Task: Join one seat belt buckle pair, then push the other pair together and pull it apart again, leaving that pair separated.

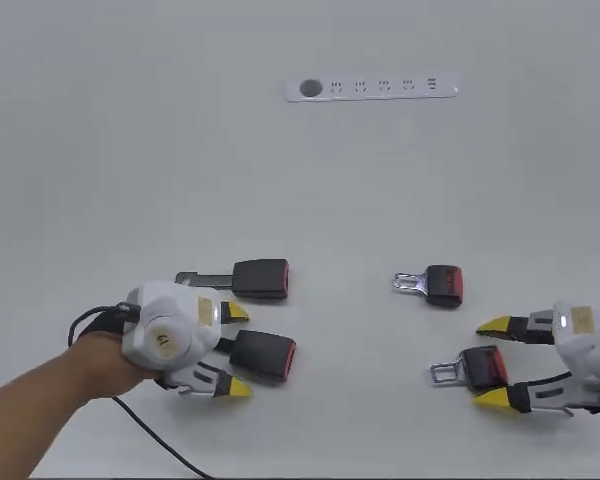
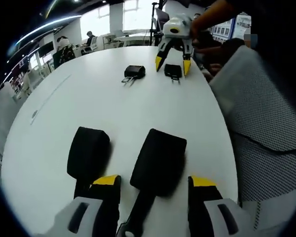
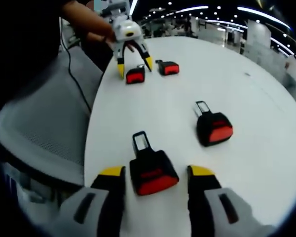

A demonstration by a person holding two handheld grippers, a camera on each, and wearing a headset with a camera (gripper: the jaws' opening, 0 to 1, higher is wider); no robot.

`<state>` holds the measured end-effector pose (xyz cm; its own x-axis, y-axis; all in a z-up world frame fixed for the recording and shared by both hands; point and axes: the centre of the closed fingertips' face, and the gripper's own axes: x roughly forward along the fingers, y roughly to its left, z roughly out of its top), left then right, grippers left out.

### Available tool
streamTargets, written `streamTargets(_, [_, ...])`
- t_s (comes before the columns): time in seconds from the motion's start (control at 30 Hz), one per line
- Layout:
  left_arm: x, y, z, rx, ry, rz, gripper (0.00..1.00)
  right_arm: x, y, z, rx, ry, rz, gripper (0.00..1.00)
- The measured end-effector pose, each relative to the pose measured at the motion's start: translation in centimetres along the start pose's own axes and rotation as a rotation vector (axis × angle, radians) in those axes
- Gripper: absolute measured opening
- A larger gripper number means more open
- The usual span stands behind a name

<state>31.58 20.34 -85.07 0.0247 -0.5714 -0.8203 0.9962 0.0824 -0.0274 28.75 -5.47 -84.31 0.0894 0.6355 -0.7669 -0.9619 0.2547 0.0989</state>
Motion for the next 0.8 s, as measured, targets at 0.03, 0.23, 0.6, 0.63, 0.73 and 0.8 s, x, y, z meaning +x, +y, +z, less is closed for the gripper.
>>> streamTargets(0.03, [0.0,0.04,-0.02,-0.001,-0.001,-0.001,0.53,-0.05,0.09,-0.01,-0.001,0.002,0.001,0.49])
streamTargets(0.23, [0.1,-0.01,0.13,0.046,0.008,-0.018,0.35,-0.16,0.63,-0.29,-0.057,0.012,0.0,0.43])
streamTargets(0.6, [-0.01,-0.04,-0.01,0.008,-0.001,0.013,0.34,-0.1,0.64,-0.72,-0.017,-0.024,-0.059,0.38])
streamTargets(0.63, [-0.03,-0.02,-0.02,-0.002,-0.006,0.017,0.34,-0.08,0.53,-0.62,0.027,-0.055,-0.074,0.38])
streamTargets(0.73, [-0.1,-0.08,-0.04,-0.016,-0.016,0.031,0.34,-0.08,0.45,-0.6,0.052,-0.072,-0.094,0.38])
streamTargets(0.8, [-0.11,-0.06,-0.08,-0.029,-0.012,0.04,0.33,-0.02,0.35,-0.7,0.054,-0.073,-0.101,0.38])
